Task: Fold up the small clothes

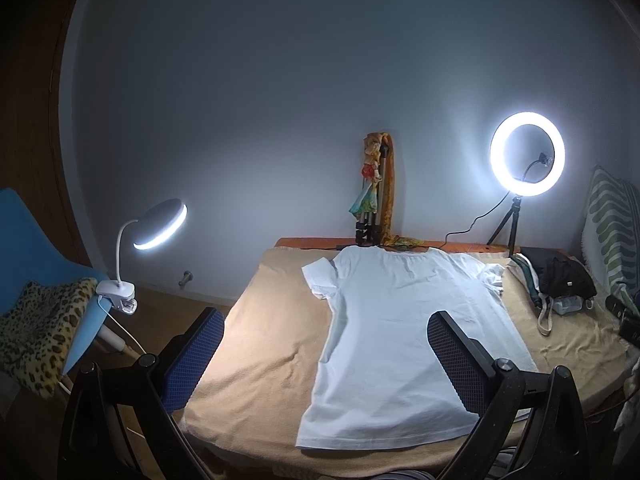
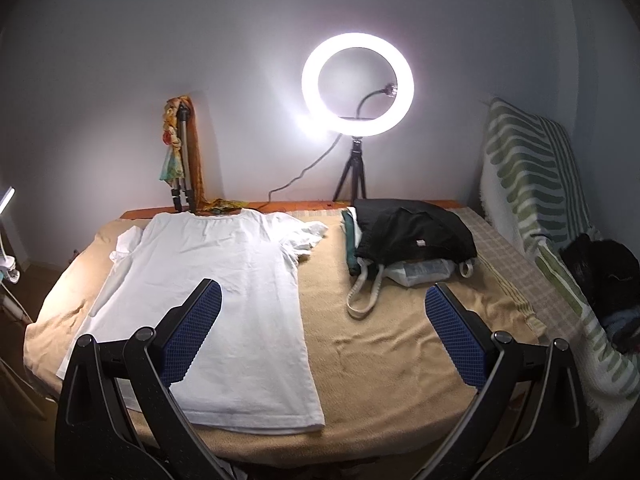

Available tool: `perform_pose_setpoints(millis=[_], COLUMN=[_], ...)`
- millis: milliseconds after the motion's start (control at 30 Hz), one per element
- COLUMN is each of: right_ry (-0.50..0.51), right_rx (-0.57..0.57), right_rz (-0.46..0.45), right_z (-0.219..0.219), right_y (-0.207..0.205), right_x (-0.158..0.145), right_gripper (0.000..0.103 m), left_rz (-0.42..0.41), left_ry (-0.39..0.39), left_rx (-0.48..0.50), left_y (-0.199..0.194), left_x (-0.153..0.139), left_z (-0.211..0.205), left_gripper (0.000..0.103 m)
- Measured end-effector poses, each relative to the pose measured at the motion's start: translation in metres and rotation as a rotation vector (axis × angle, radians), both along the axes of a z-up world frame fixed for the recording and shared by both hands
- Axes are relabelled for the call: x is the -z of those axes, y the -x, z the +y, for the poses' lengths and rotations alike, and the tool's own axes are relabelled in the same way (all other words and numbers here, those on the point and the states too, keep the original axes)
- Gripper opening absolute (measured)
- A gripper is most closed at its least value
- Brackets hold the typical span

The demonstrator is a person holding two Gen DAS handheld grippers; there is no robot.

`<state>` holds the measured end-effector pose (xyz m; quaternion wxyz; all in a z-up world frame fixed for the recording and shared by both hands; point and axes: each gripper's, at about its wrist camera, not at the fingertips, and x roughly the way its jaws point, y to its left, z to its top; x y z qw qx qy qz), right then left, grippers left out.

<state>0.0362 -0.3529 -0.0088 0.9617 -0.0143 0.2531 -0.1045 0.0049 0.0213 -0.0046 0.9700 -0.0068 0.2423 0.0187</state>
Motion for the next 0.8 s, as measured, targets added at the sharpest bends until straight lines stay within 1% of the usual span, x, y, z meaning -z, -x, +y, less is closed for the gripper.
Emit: perform_pose_setpoints(millis=[67, 167, 300, 333, 433, 467, 500, 533, 667, 700, 733, 800], right_ry=[-0.002, -0.036, -0.099, -0.114, -0.174, -0.190, -0.199, -0.201, -0.197, -0.193, -0.193, -0.199], right_rx=[-0.029, -0.072, -0.138, -0.147, -0.197, -0.220, -0.238, -0.252, -0.319, -0.339, -0.357, -0.414], right_rz=[-0.006, -0.018, -0.060, -0.055, 0.010, 0.034, 0.048, 0.055, 0.085, 0.100, 0.111, 0.141], right_z=[0.001, -0.001, -0.005, -0.005, -0.002, 0.002, 0.007, 0.012, 0.040, 0.051, 0.059, 0.083], right_y=[-0.013, -0.033, -0.059, -0.066, -0.096, -0.107, -0.117, -0.125, -0.155, -0.164, -0.170, -0.186], right_x=[-0.002, -0.002, -0.003, -0.003, -0.002, -0.002, -0.003, -0.003, -0.002, 0.001, 0.003, 0.010], right_gripper=[0.103, 0.103, 0.103, 0.103, 0.103, 0.103, 0.103, 0.103, 0.103, 0.103, 0.103, 0.103], left_rz=[0.003, 0.007, 0.032, 0.052, 0.118, 0.140, 0.169, 0.203, 0.307, 0.328, 0.349, 0.373], left_ry=[-0.010, -0.009, 0.020, 0.029, 0.059, 0.066, 0.079, 0.104, 0.256, 0.289, 0.316, 0.354], left_rx=[-0.010, -0.028, -0.023, -0.023, -0.008, -0.001, 0.006, 0.015, 0.058, 0.065, 0.067, 0.067], left_y=[-0.004, -0.008, -0.016, -0.019, -0.033, -0.038, -0.045, -0.051, -0.069, -0.071, -0.073, -0.072], left_x=[0.005, 0.017, 0.039, 0.047, 0.073, 0.081, 0.091, 0.102, 0.140, 0.149, 0.157, 0.170], left_z=[0.007, 0.023, 0.046, 0.051, 0.066, 0.069, 0.074, 0.080, 0.099, 0.102, 0.104, 0.107], left_gripper=[0.103, 0.103, 0.103, 0.103, 0.100, 0.099, 0.095, 0.089, 0.079, 0.075, 0.072, 0.071])
